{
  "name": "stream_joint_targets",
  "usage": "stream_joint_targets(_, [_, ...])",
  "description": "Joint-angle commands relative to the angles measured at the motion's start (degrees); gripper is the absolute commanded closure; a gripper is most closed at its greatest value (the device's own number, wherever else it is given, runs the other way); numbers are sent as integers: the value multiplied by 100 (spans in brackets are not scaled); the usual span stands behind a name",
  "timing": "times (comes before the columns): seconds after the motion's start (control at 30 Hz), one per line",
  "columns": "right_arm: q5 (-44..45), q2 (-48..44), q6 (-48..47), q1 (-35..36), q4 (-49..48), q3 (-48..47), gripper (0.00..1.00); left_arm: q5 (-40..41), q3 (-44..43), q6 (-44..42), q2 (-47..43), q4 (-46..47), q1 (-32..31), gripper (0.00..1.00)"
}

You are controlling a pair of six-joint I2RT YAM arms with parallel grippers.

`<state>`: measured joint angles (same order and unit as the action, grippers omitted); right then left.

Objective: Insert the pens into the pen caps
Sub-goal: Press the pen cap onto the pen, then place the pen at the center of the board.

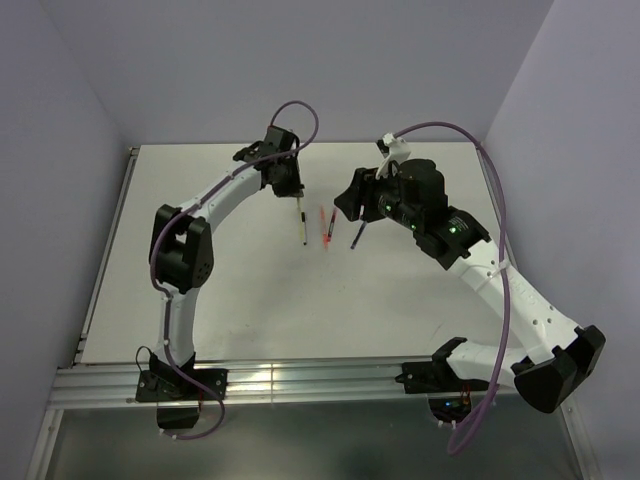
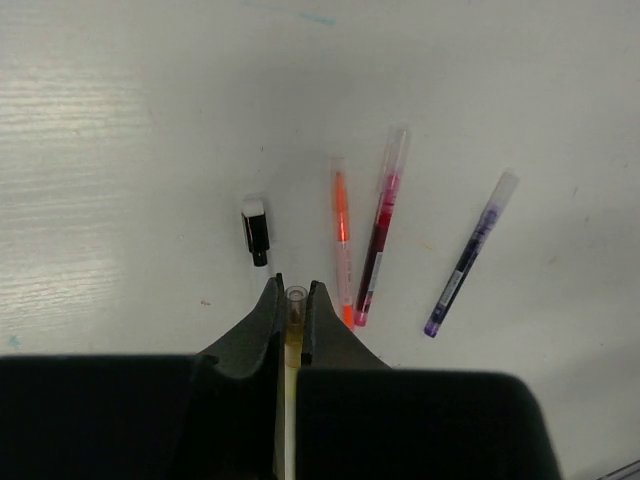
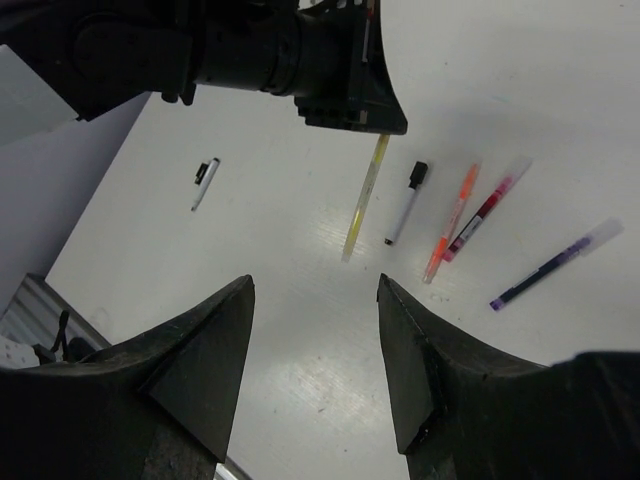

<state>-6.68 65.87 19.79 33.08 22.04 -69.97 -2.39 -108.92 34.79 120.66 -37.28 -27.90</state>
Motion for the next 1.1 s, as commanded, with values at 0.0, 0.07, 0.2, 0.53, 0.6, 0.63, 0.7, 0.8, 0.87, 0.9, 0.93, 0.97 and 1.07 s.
stream_joint_targets(0.0, [167,-21,60,-91,-68,72,40,-147,11,-121,-17,185,-93,100])
stream_joint_targets(0.07, [132,-56,69,-100,-95,98,40,-235,90,-34,88,343,-119,100])
stream_joint_targets(0.2, [149,-91,69,-118,-95,116,39,-279,-110,46,422,467,-180,100])
stream_joint_targets(0.53, [114,-109,69,-126,-104,142,39,-139,-656,142,1231,572,-330,100])
stream_joint_targets(0.6, [114,-92,69,-135,-95,133,39,-182,-779,142,1363,538,-330,100])
stream_joint_targets(0.63, [114,-91,77,-135,-95,133,39,-217,-779,143,1424,555,-330,100])
stream_joint_targets(0.7, [114,-100,69,-135,-95,133,39,-253,-753,151,1442,643,-339,100])
stream_joint_targets(0.8, [123,-109,77,-135,-104,133,39,-235,-736,151,1460,643,-348,95])
stream_joint_targets(0.87, [97,-100,69,-135,-104,142,39,-183,-718,160,1460,643,-348,90])
stream_joint_targets(0.9, [88,-100,77,-135,-104,142,39,-200,-709,151,1452,660,-356,87])
stream_joint_targets(0.93, [88,-100,69,-144,-95,142,39,-218,-700,151,1434,669,-356,82])
stream_joint_targets(0.97, [96,-109,69,-135,-104,142,39,-218,-674,160,1434,704,-348,78])
stream_joint_targets(1.07, [79,-118,69,-135,-112,151,39,-227,-665,125,1390,739,-356,66])
